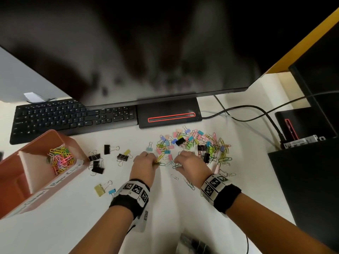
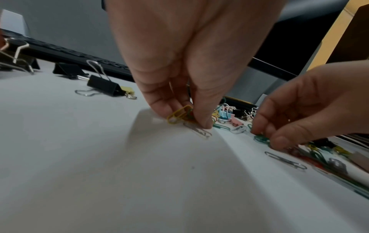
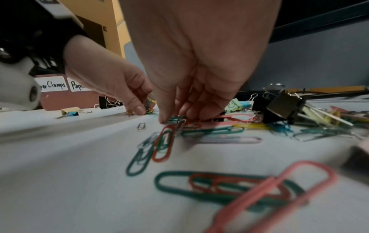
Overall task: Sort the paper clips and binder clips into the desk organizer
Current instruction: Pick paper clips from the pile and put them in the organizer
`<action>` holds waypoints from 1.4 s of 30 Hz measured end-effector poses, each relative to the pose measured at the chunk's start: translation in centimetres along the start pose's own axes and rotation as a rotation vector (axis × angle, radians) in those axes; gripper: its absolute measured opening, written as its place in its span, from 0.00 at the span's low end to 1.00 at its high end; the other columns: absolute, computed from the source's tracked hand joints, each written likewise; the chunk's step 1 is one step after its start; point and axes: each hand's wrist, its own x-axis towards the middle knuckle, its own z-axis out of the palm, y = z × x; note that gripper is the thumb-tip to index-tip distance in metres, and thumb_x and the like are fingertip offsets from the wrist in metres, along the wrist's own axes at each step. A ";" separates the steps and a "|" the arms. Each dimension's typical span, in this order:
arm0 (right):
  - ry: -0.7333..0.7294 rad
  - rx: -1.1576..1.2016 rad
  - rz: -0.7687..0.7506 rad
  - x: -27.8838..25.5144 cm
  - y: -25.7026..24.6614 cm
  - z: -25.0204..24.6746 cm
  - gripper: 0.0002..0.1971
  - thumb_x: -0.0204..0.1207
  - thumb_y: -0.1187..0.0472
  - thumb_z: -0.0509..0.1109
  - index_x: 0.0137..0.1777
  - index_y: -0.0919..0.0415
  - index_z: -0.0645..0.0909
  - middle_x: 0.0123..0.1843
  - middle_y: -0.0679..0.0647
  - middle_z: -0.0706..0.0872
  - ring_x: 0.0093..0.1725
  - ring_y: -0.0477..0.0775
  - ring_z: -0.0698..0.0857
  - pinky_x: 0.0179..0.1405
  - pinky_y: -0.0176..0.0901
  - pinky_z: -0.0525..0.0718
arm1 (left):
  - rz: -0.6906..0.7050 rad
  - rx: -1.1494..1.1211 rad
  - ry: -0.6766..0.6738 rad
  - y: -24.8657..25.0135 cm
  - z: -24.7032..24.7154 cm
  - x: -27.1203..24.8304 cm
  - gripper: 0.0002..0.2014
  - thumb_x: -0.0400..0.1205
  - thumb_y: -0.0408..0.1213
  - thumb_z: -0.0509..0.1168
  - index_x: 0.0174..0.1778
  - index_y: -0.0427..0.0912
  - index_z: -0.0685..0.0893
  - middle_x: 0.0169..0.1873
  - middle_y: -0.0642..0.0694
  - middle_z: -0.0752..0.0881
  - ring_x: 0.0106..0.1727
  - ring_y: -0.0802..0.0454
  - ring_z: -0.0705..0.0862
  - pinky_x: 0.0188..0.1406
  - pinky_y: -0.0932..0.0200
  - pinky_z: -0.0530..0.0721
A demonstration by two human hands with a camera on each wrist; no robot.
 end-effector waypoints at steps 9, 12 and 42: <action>-0.076 -0.169 -0.086 -0.9 0.8 -1.7 0.31 0.71 0.53 0.73 0.74 0.51 0.69 0.77 0.48 0.68 0.74 0.53 0.68 0.70 0.55 0.67 | -0.038 -0.055 -0.047 -1.6 -1.0 -0.6 0.05 0.77 0.31 0.66 0.47 0.40 0.83 0.42 0.46 0.80 0.42 0.50 0.77 0.46 0.59 0.76; -0.108 -0.200 -0.119 -0.2 0.7 -1.5 0.30 0.71 0.57 0.74 0.73 0.55 0.71 0.74 0.52 0.72 0.70 0.57 0.72 0.67 0.55 0.73 | -0.040 -0.062 -0.052 -1.8 -1.4 -0.9 0.06 0.77 0.32 0.68 0.48 0.39 0.84 0.44 0.45 0.80 0.43 0.51 0.77 0.45 0.64 0.72; 0.085 0.287 0.020 1.2 -3.0 0.7 0.16 0.68 0.63 0.78 0.56 0.59 0.82 0.61 0.52 0.75 0.54 0.49 0.78 0.60 0.44 0.81 | 0.002 -0.108 -0.043 -3.2 -1.6 -0.4 0.06 0.75 0.27 0.68 0.45 0.40 0.85 0.44 0.45 0.81 0.43 0.52 0.79 0.50 0.62 0.77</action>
